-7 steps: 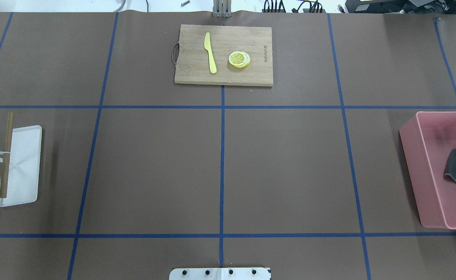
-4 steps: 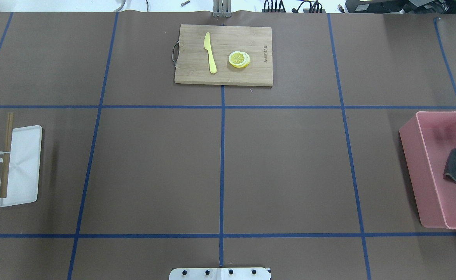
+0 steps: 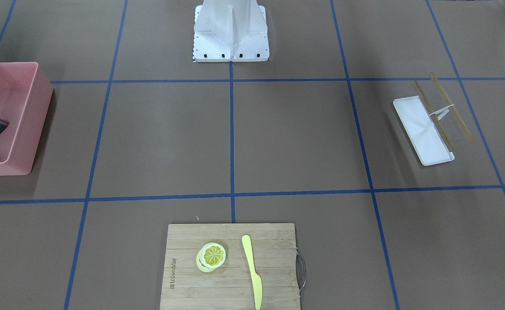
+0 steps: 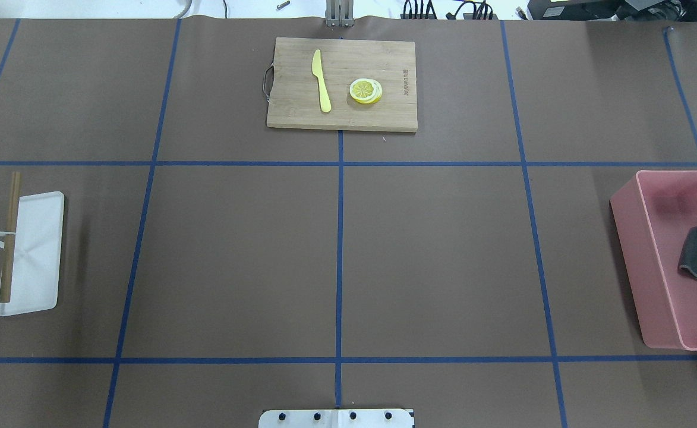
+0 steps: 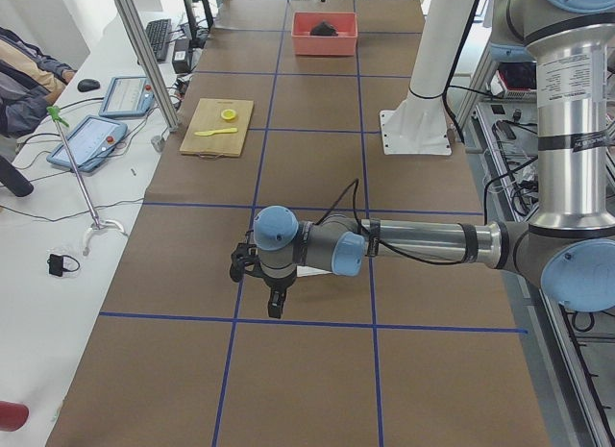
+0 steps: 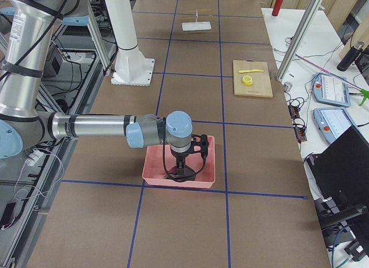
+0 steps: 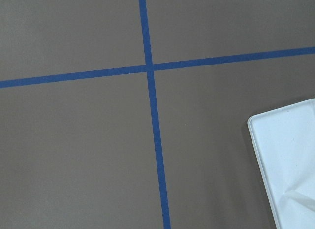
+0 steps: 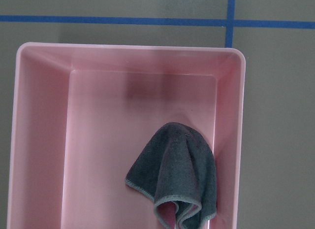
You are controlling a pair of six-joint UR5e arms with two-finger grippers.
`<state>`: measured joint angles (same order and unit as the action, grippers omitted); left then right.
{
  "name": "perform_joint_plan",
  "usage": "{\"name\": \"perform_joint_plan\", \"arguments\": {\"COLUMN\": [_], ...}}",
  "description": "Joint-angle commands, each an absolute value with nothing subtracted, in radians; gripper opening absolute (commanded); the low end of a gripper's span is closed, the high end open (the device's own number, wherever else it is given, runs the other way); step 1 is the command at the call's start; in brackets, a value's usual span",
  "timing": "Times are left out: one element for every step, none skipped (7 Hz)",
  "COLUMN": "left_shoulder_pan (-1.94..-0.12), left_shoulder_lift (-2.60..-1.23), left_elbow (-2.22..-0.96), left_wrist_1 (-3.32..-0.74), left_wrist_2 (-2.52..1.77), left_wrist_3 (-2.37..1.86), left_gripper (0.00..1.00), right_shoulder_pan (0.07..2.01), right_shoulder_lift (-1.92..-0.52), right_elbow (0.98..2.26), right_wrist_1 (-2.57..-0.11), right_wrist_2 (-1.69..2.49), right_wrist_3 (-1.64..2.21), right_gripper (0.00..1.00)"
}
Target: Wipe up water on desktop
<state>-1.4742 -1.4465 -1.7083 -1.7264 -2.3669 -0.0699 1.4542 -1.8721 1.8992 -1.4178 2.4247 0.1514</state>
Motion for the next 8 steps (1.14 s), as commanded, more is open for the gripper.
{"name": "perform_joint_plan", "arguments": {"left_shoulder_pan": [-1.474,-1.474,-1.474,-1.474,-1.474,-1.474,-1.476,-1.476], "left_shoulder_lift": [-1.448,-1.448,-1.457,-1.457,-1.457,-1.457,-1.457,-1.457], "left_elbow": [-1.726,-1.738,-1.738,-1.738,-1.743,-1.750,-1.758,-1.762], "left_wrist_1": [-1.727,-1.727,-1.724,-1.724,-1.724,-1.724,-1.723,-1.723], "left_wrist_2": [-2.367,-2.365,-2.365,-2.365,-2.365,-2.365,-2.365,-2.365], "left_wrist_3": [-0.072,-0.074,-0.074,-0.074,-0.074,-0.074,-0.074,-0.074], "left_gripper": [0.98,0.98,0.98,0.98,0.98,0.98,0.98,0.98], "right_shoulder_pan": [1.454,1.454,1.454,1.454,1.454,1.453,1.454,1.453], "right_shoulder_lift": [-1.870,-1.870,-1.870,-1.870,-1.868,-1.868,-1.868,-1.868], "right_elbow": [1.893,1.893,1.891,1.893,1.893,1.893,1.893,1.894], "right_wrist_1": [-1.393,-1.393,-1.393,-1.391,-1.391,-1.391,-1.391,-1.390], "right_wrist_2": [2.427,2.427,2.427,2.427,2.427,2.427,2.427,2.427], "right_wrist_3": [0.152,0.152,0.152,0.152,0.150,0.150,0.150,0.150], "right_gripper": [1.00,1.00,1.00,1.00,1.00,1.00,1.00,1.00]}}
